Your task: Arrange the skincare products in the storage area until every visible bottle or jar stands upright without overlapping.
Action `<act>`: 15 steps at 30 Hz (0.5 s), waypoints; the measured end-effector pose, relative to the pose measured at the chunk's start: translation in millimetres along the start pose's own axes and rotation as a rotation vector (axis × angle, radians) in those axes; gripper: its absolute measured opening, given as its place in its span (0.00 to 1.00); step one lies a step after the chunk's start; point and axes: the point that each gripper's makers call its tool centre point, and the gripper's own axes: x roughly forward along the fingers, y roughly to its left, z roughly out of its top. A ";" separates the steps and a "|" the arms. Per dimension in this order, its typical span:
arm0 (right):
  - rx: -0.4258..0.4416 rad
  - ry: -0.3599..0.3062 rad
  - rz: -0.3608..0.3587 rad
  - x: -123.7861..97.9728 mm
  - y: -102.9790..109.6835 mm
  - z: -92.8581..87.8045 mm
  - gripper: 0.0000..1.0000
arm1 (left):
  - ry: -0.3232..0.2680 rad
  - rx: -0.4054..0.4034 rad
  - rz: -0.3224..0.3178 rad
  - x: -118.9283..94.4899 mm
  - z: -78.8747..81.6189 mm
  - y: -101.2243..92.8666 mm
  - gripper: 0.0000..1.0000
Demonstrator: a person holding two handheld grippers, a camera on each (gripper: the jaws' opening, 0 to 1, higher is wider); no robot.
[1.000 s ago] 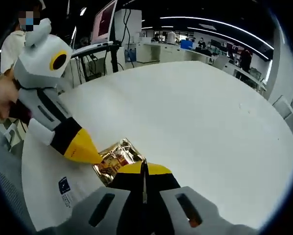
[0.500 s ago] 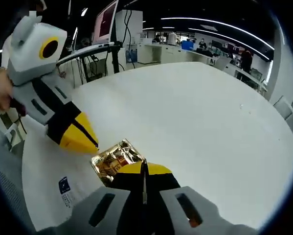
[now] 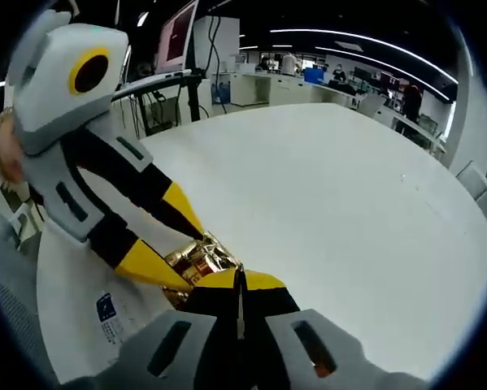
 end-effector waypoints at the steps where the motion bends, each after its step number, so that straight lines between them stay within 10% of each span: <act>1: 0.002 -0.001 0.000 0.2 -0.1 -0.2 0.01 | 0.001 0.001 0.000 -0.5 0.6 -0.4 0.29; 15: 0.009 -0.008 -0.002 -0.2 0.3 0.0 0.01 | 0.035 0.067 -0.005 12.3 -7.4 -2.7 0.30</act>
